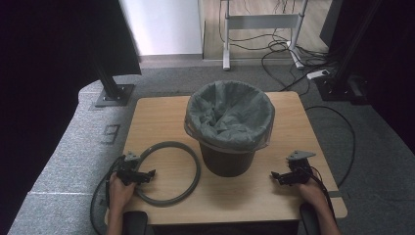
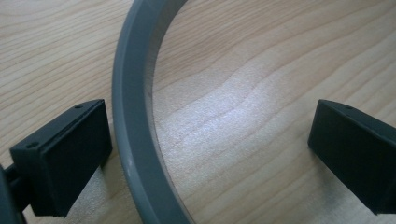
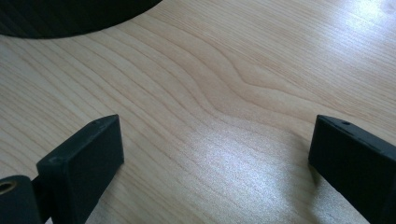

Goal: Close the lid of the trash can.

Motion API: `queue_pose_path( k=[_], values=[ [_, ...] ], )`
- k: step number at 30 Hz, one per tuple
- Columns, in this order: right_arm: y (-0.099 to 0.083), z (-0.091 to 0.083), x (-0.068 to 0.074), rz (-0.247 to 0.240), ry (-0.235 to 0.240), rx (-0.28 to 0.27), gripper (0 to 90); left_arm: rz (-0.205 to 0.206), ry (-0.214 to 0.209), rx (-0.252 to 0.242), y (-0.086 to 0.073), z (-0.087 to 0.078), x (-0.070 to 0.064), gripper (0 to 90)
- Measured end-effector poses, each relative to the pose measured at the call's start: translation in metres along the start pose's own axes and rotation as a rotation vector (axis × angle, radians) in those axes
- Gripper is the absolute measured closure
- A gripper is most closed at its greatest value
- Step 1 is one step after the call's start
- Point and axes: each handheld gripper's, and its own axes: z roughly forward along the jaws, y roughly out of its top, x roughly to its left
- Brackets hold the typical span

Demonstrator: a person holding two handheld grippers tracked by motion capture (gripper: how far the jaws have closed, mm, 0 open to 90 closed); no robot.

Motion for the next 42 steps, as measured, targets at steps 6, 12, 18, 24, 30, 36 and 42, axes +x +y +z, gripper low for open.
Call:
queue_pose_path(
  k=[6, 12, 18, 24, 30, 36, 42],
  values=[
    [0.000, 0.000, 0.000, 0.001, 0.000, -0.001, 3.0, -0.021, 0.016, -0.008, 0.000, 0.000, 0.001, 1.0],
    [0.000, 0.000, 0.000, 0.002, 0.001, -0.001, 3.0, -0.064, 0.056, -0.058, -0.002, -0.005, 0.007, 22.1],
    [0.000, 0.000, 0.000, 0.002, 0.000, -0.001, 3.0, -0.122, 0.098, -0.088, -0.004, -0.008, 0.013, 49.5],
    [0.000, 0.000, 0.000, 0.002, 0.001, -0.001, 3.1, -0.172, 0.120, -0.083, -0.001, -0.008, 0.018, 74.7],
    [0.000, 0.000, 0.000, 0.002, 0.001, -0.001, 3.1, -0.184, 0.100, -0.082, -0.001, -0.008, 0.019, 77.8],
    [0.000, 0.000, 0.000, 0.002, 0.001, -0.001, 3.0, -0.231, 0.041, -0.074, 0.000, -0.010, 0.023, 78.5],
    [0.000, 0.000, 0.000, 0.002, 0.001, -0.001, 3.1, -0.252, -0.006, -0.046, 0.004, -0.013, 0.028, 78.7]
  ],
)
